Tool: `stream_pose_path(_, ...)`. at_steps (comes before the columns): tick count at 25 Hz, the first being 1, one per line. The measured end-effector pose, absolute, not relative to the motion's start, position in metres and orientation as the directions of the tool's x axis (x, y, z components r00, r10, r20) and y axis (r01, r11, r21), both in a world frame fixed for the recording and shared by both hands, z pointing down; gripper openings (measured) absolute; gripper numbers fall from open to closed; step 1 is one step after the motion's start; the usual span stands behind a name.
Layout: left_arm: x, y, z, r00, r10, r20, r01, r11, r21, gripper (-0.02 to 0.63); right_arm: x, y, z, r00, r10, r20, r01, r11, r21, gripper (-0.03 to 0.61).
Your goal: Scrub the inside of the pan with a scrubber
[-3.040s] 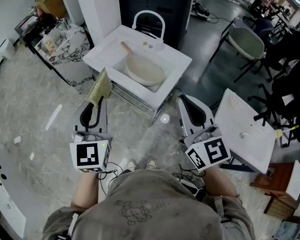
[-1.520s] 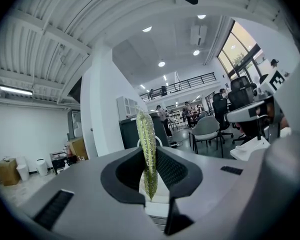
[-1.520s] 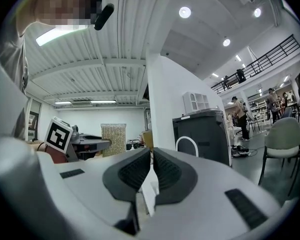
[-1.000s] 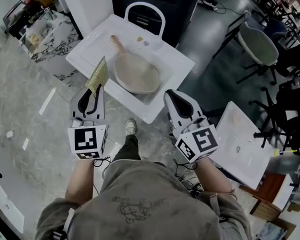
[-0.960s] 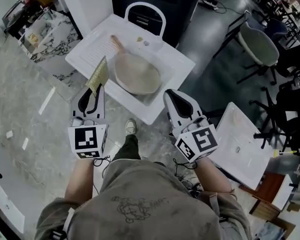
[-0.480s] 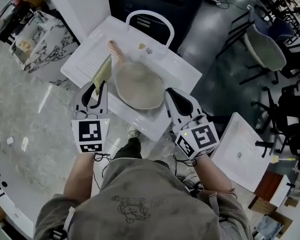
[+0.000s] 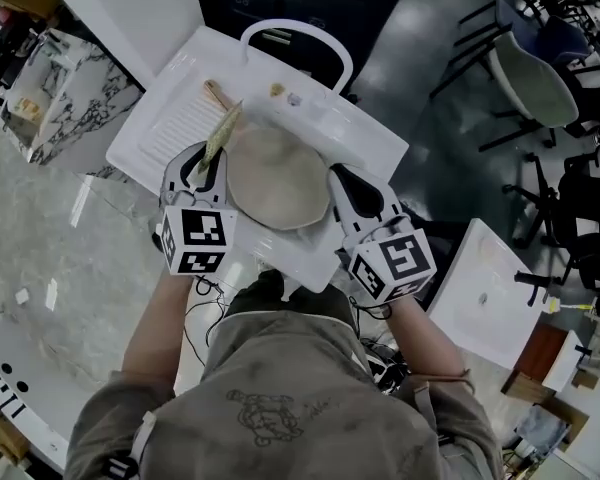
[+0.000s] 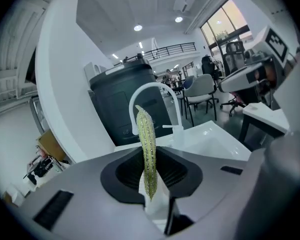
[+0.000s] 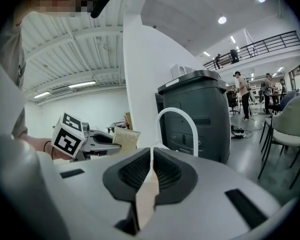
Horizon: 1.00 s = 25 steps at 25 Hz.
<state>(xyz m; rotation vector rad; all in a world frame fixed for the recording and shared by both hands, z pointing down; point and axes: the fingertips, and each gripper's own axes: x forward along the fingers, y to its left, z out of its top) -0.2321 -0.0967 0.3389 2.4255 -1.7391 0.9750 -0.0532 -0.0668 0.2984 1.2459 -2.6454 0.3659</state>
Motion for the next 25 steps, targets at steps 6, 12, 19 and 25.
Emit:
stream_pose_path(6,-0.208,-0.123,0.381,0.213,-0.797,0.565,-0.786,-0.484,-0.386,0.075,-0.04,-0.08,0.326,-0.61,-0.723,0.323,-0.789,0.591,-0.166,0.037)
stream_pose_path(12,-0.186,-0.145,0.427,0.205,-0.741,0.639,-0.721,-0.556,-0.414,0.075,-0.028,-0.096,0.36,-0.609,-0.706,0.361,-0.79,0.577,-0.207,0.037)
stream_pose_path(19,-0.169,-0.166,0.493,0.143,-0.663,0.735,-0.622,-0.638,-0.455,0.075,-0.012,-0.12,0.395,-0.609,-0.696,0.381,-0.792,0.558,-0.246,0.037)
stream_pose_path(25,-0.165,-0.177,0.541,0.039,-0.618,0.785,-0.52,-0.683,-0.512,0.075,-0.002,-0.129,0.407,-0.624,-0.681,0.383,-0.781,0.565,-0.266,0.037)
